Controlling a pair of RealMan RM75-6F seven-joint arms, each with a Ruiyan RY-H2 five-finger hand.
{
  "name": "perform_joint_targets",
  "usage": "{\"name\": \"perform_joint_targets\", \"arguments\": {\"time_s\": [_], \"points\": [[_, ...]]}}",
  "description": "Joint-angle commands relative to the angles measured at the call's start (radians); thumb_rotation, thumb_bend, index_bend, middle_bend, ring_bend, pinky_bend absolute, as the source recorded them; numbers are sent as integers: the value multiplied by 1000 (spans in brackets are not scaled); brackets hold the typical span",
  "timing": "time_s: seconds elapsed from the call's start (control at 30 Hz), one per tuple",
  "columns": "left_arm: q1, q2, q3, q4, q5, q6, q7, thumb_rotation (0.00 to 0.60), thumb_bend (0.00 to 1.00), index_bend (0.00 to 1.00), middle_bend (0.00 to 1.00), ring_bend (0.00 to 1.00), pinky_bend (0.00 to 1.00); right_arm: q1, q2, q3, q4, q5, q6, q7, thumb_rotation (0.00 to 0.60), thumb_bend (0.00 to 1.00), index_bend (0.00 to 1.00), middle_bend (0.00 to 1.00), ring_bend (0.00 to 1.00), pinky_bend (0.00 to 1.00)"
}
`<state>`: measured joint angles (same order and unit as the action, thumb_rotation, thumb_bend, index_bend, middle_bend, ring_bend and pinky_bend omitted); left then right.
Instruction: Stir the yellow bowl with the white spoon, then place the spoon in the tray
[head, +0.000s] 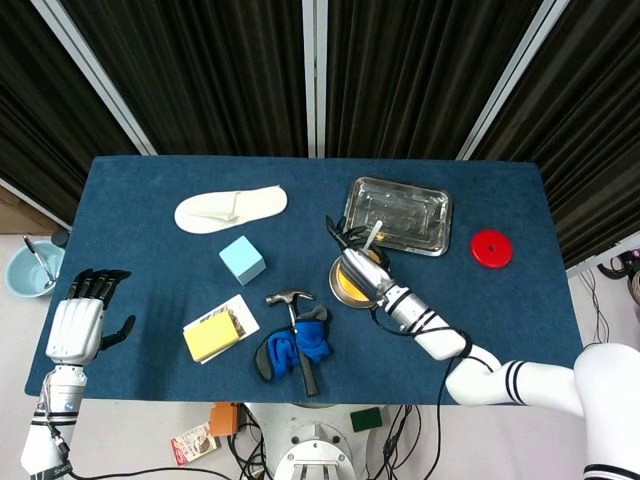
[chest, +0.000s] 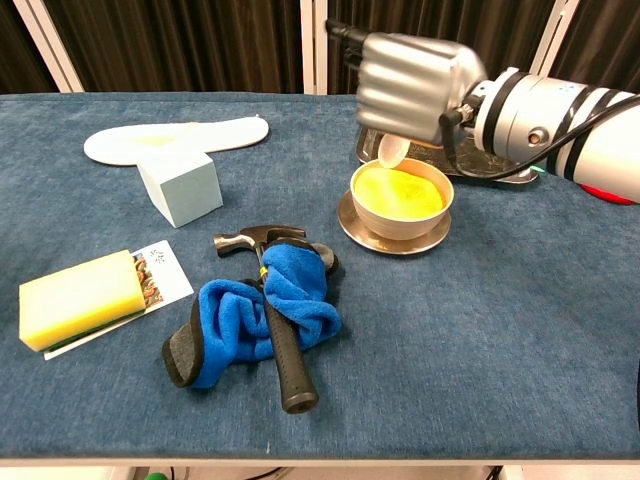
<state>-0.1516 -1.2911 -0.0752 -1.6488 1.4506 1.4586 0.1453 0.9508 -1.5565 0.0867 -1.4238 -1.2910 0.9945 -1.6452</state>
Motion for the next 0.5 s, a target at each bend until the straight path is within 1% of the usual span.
{"name": "perform_joint_targets", "arguments": {"time_s": [0.03,0.17,0.3,0.43,0.5], "points": [[-1,4,-2,-5,-2,-1,3,600,261,214,211,151,119,-17,6,27,-3,47,15,70,600,505,778,420,200,0],[-3,10,-5,-14,-2,1,8,600,261,214,211,150,118,-33,14,84,-2,94,50,200,600,506,777,418,197,0],[-7,13,-7,-23,-3,-3,15,600,261,214,211,151,119,-41,12,132,32,170,55,292,600,504,773,414,197,0],[-8,13,-7,-31,-2,-3,21,600,261,214,211,151,118,-31,-24,173,114,282,8,385,600,502,764,409,195,0],[-6,14,-4,-34,-3,-2,25,600,261,214,210,151,117,-19,-56,186,184,329,-22,425,600,502,762,407,195,0]]}}
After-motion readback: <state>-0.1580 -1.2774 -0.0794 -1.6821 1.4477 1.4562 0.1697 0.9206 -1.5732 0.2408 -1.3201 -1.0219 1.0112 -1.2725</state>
